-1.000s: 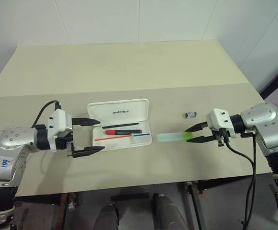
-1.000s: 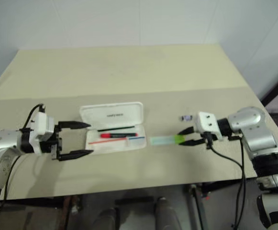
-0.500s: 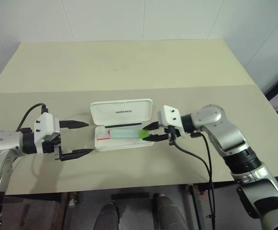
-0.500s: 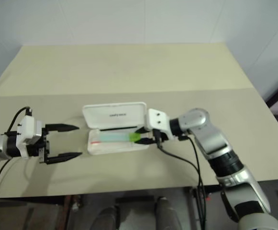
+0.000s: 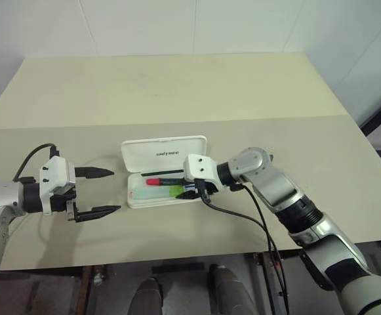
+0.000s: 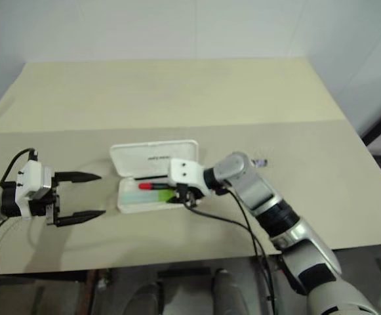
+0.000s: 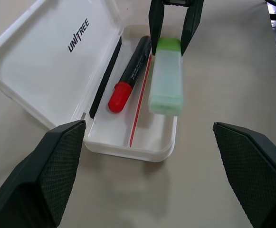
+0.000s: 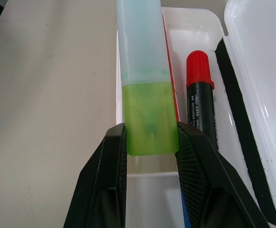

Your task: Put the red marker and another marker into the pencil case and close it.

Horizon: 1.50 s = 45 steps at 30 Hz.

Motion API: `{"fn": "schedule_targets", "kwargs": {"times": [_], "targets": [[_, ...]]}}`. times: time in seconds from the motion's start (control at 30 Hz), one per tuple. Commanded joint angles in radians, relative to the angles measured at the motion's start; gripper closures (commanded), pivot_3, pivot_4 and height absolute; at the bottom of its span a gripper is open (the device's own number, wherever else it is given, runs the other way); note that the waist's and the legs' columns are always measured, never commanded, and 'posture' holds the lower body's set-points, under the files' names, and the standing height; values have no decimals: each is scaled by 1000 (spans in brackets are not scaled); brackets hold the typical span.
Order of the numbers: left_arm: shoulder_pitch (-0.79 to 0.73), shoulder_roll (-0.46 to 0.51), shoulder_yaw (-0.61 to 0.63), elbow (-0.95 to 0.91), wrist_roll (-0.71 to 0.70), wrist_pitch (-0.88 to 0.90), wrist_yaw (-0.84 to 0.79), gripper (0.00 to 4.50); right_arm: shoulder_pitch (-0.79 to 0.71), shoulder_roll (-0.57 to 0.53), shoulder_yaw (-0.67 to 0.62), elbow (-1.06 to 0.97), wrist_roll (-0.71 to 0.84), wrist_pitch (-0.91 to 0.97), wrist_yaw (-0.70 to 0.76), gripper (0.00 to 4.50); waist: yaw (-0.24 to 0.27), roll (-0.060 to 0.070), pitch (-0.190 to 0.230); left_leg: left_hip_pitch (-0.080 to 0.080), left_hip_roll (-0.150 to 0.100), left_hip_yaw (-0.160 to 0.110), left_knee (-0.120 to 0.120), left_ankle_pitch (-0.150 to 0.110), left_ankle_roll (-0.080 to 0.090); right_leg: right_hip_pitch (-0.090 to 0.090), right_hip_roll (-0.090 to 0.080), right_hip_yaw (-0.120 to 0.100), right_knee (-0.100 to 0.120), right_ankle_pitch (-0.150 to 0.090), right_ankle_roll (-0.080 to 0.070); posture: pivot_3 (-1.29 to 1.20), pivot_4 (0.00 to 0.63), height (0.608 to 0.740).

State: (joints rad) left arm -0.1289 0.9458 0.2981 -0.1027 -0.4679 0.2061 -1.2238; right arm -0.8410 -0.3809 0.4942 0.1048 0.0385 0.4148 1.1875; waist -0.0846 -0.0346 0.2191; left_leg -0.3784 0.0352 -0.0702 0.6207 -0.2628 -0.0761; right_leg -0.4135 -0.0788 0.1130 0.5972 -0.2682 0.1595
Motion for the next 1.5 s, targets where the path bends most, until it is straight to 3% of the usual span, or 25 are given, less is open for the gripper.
{"fn": "schedule_targets", "kwargs": {"times": [0.03,1.13,1.17,1.4,1.43,1.5], "targets": [[5,7,24,-18,-4,-10,8,0,-24,29,7,14,-5,4,-6,3398,0,0,0,0,0,0,0,0,0,0,0,0,0,0,0,0,150,740],[-20,-21,-6,-39,-4,-7,42,0,-74,54,18,112,-62,-47,57,3398,-1,0,0,0,0,0,0,0,0,0,0,0,2,0,0,0,150,740],[-22,-21,-8,-39,-4,-7,42,0,-73,51,20,110,-62,-46,62,2672,-1,0,0,0,0,0,0,0,0,0,0,0,2,0,0,0,150,740],[-32,-23,-20,-33,-3,-10,44,0,-72,50,18,111,-64,-50,61,325,-1,0,0,0,0,0,0,0,0,0,0,0,2,-1,0,0,150,740],[-33,-23,-20,-33,-3,-11,44,0,-76,52,14,113,-65,-52,59,39,-1,0,0,0,0,0,0,0,0,0,0,0,2,-1,0,0,150,740],[-34,-22,-22,-31,-3,-12,44,0,-82,55,7,113,-62,-49,59,39,-1,0,0,0,0,0,0,0,0,0,0,0,2,-1,0,0,150,740]]}}
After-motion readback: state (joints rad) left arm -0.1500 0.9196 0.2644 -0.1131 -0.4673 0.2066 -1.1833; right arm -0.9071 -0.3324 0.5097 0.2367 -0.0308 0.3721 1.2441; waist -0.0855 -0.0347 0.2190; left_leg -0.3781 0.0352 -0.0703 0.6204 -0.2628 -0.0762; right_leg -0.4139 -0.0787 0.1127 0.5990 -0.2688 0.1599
